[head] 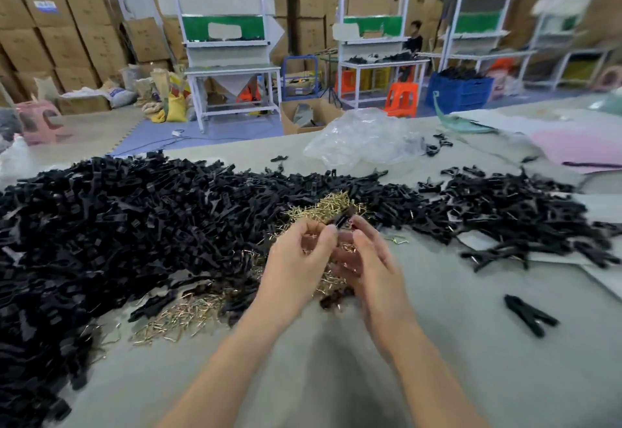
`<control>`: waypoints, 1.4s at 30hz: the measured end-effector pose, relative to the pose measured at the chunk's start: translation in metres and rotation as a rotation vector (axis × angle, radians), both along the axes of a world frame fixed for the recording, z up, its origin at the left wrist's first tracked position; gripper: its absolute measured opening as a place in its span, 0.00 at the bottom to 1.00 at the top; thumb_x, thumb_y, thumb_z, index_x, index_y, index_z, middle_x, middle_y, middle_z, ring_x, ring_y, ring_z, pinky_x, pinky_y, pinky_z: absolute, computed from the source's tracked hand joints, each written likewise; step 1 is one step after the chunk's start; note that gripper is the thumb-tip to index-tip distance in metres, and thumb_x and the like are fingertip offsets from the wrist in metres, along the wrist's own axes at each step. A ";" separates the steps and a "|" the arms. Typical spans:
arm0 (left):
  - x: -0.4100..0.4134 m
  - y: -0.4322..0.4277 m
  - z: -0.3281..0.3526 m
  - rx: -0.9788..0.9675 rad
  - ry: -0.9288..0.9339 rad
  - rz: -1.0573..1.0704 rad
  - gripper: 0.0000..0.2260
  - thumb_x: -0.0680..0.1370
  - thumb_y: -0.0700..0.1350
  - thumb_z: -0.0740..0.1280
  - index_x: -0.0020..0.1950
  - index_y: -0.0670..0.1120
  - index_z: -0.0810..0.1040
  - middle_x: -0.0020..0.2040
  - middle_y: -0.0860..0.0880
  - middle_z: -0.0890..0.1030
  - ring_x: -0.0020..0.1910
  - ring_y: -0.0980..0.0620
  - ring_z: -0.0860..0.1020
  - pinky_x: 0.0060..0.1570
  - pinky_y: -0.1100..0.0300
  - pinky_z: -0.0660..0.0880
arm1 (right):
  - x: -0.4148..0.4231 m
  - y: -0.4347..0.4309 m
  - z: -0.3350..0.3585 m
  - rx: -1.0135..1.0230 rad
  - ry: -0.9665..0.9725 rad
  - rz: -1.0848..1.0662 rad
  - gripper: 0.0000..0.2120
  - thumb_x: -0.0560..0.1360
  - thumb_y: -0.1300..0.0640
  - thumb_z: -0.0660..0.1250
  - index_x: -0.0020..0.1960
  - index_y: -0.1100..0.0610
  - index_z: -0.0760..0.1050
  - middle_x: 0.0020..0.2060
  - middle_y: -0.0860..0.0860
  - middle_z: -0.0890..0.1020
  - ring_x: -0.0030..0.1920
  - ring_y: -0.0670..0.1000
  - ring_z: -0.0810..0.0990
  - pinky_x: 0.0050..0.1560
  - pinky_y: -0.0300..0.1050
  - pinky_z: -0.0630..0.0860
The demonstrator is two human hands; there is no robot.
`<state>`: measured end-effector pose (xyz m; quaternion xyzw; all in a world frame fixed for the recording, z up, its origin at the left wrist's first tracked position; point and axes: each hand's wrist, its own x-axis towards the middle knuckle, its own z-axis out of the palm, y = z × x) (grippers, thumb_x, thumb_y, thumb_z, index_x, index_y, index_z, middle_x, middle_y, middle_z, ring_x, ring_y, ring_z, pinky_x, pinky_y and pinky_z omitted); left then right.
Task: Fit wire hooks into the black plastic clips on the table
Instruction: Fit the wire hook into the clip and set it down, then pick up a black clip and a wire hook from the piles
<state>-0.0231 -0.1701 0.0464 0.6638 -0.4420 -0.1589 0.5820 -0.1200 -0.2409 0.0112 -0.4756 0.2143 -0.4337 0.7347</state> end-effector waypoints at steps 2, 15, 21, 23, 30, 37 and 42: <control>-0.022 -0.056 0.024 0.041 -0.003 -0.132 0.10 0.82 0.54 0.65 0.58 0.53 0.80 0.47 0.60 0.84 0.42 0.67 0.79 0.40 0.71 0.73 | -0.028 -0.013 0.008 0.082 -0.040 -0.146 0.10 0.83 0.56 0.62 0.62 0.48 0.77 0.52 0.52 0.86 0.45 0.50 0.85 0.42 0.42 0.80; -0.015 0.013 -0.036 0.213 -0.566 0.039 0.20 0.82 0.58 0.58 0.71 0.53 0.71 0.68 0.58 0.70 0.69 0.60 0.66 0.72 0.57 0.64 | -0.079 -0.001 0.013 -0.126 0.162 -0.256 0.13 0.82 0.63 0.62 0.56 0.48 0.78 0.45 0.48 0.82 0.38 0.46 0.81 0.41 0.37 0.76; 0.047 0.122 -0.070 0.489 -0.778 0.407 0.36 0.78 0.70 0.46 0.69 0.48 0.76 0.69 0.45 0.74 0.68 0.41 0.70 0.69 0.40 0.67 | -0.005 0.052 -0.012 -0.544 0.423 -0.044 0.18 0.82 0.59 0.61 0.60 0.35 0.73 0.50 0.36 0.78 0.45 0.41 0.77 0.46 0.33 0.74; 0.062 0.135 -0.074 0.562 -0.671 0.472 0.35 0.78 0.70 0.48 0.73 0.49 0.72 0.73 0.45 0.70 0.73 0.42 0.65 0.73 0.43 0.61 | 0.023 0.066 -0.019 -0.742 0.539 -0.018 0.17 0.82 0.58 0.59 0.66 0.39 0.71 0.56 0.35 0.75 0.55 0.38 0.75 0.55 0.34 0.73; 0.097 0.125 -0.078 0.628 -0.625 0.573 0.21 0.83 0.54 0.57 0.76 0.51 0.67 0.75 0.48 0.69 0.75 0.47 0.62 0.75 0.50 0.58 | 0.097 0.076 -0.035 -1.186 0.907 -0.029 0.22 0.84 0.50 0.53 0.77 0.47 0.63 0.73 0.47 0.68 0.74 0.48 0.63 0.75 0.47 0.58; 0.118 0.117 -0.077 0.534 -0.703 0.581 0.10 0.79 0.47 0.67 0.60 0.54 0.80 0.54 0.52 0.80 0.54 0.47 0.77 0.53 0.50 0.71 | 0.115 0.066 -0.039 -1.231 0.942 -0.079 0.13 0.81 0.49 0.62 0.63 0.48 0.78 0.63 0.47 0.77 0.63 0.52 0.76 0.64 0.49 0.69; 0.120 0.119 -0.079 0.465 -0.661 0.550 0.12 0.80 0.40 0.65 0.60 0.53 0.80 0.53 0.53 0.80 0.51 0.48 0.76 0.52 0.50 0.73 | 0.115 0.065 -0.037 -1.215 0.925 -0.055 0.11 0.81 0.50 0.64 0.61 0.47 0.77 0.59 0.43 0.77 0.60 0.49 0.75 0.62 0.46 0.68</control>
